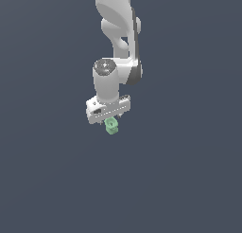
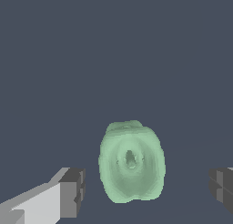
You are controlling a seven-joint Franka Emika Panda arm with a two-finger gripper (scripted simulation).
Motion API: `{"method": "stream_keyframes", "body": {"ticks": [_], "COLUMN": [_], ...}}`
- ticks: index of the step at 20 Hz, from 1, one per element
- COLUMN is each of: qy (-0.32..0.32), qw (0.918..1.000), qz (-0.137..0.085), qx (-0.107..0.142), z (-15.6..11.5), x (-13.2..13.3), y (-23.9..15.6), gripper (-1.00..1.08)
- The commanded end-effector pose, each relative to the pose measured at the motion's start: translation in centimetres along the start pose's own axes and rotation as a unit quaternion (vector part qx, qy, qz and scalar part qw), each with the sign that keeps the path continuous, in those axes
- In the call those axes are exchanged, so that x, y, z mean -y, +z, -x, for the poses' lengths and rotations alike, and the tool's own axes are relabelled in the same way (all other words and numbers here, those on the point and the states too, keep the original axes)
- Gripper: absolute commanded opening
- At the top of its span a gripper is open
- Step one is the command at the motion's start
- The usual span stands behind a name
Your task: Pick up the object and move it to a goal position.
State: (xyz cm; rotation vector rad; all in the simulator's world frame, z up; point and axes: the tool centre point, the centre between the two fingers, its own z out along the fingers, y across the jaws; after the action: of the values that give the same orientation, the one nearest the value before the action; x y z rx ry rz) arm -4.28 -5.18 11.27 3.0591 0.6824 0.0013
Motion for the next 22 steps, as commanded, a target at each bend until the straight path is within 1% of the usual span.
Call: {"method": "stream_keyframes", "body": {"ticks": [1,8,15,22], "qy": [-0.02,-0.05,-0.051,-0.053], "qw": [0.9998,0.9987,0.9987,0.9986], "qz": [-0.001,-0.003,-0.004,-0.004], "qx": [0.0,-0.001,0.0,-0.001], "z": [0.3,0.9,0.9,1.0], "x": [0.2,0.4,0.4,0.5], "y": [0.6,1.4,1.8,4.7], "gripper": [1.0,1.0,1.0,1.0]}}
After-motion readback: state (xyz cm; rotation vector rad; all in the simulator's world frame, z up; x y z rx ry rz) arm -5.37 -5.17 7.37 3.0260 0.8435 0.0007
